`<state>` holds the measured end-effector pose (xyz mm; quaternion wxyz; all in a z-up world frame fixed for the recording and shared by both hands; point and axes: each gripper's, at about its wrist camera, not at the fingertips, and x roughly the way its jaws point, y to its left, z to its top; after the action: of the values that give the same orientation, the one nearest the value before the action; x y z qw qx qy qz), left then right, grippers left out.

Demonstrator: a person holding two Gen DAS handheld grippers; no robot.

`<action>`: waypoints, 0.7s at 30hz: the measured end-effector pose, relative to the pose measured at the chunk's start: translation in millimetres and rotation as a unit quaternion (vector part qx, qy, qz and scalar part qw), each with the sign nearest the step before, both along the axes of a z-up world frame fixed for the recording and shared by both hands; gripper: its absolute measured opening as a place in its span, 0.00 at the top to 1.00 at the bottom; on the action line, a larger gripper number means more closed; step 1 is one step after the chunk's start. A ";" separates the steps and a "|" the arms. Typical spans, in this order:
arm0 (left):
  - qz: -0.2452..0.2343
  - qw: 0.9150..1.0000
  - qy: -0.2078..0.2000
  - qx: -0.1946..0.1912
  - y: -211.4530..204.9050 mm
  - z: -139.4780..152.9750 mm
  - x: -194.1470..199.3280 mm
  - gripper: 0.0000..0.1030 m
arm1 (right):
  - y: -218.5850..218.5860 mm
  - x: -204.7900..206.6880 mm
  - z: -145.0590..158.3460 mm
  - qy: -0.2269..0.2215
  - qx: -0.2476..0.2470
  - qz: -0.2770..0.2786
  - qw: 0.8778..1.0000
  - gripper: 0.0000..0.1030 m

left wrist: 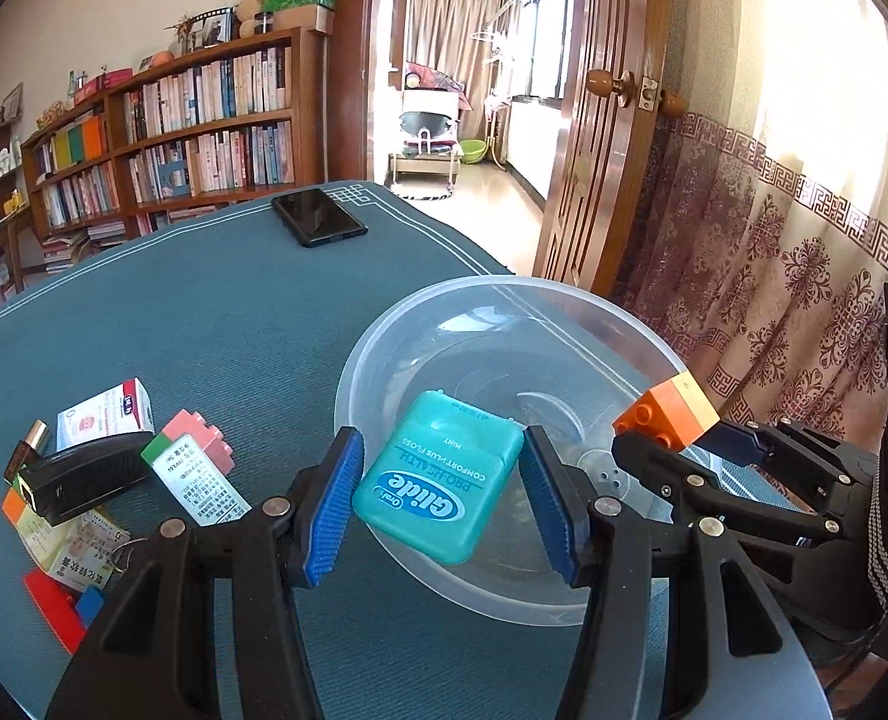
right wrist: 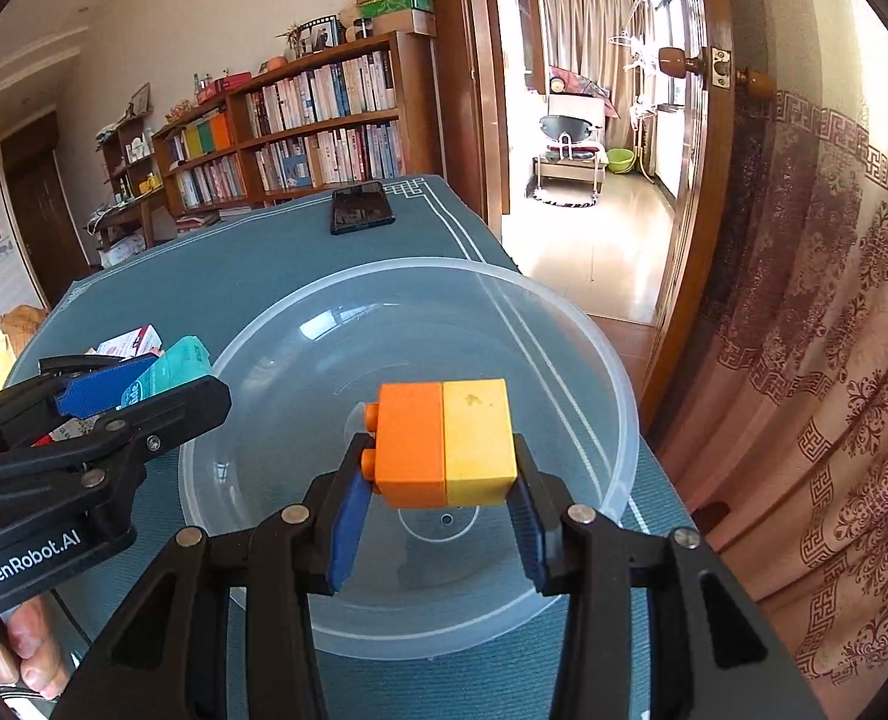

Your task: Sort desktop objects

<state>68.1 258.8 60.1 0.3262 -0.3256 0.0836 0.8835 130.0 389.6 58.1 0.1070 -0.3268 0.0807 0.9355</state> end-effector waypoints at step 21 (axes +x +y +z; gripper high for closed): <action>0.029 0.999 -0.031 0.030 -17.2 -7.0 -15.8 0.24 | -3.4 -0.5 -6.7 -0.008 -0.004 -0.013 1.000 0.53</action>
<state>52.4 241.6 53.1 0.3124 -0.3454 0.0372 0.8841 129.5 386.1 51.4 0.1180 -0.3341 0.0880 0.9310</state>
